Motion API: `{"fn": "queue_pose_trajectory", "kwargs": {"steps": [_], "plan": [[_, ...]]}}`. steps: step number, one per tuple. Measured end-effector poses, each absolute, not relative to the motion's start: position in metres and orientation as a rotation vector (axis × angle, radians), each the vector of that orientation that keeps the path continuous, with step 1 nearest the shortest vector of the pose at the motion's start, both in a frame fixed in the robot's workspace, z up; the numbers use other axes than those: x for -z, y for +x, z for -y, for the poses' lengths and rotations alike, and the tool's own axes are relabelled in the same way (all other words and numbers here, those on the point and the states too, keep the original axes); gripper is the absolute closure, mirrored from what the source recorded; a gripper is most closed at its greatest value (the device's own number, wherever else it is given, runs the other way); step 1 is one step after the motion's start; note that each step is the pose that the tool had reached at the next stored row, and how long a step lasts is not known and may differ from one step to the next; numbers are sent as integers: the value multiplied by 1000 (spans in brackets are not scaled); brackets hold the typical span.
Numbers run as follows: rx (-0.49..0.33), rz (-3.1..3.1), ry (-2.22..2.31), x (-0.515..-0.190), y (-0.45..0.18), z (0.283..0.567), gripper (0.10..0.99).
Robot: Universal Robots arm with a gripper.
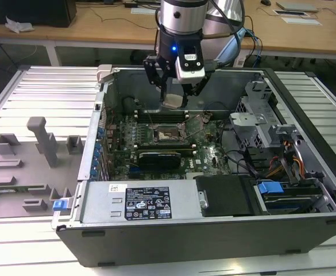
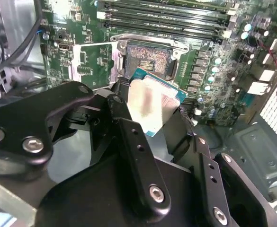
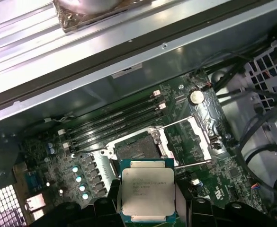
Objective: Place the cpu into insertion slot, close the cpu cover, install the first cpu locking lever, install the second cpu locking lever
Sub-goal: 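Place the cpu into insertion slot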
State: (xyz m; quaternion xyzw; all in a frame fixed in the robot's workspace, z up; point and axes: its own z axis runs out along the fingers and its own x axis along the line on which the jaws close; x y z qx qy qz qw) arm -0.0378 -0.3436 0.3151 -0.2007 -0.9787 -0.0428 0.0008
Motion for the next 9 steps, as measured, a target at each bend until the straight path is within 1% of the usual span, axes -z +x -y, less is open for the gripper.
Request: {"fn": "queue_pose_trajectory", "kwargs": {"steps": [9], "plan": [[127,3044,-783,-315,-38,344,549]]}}
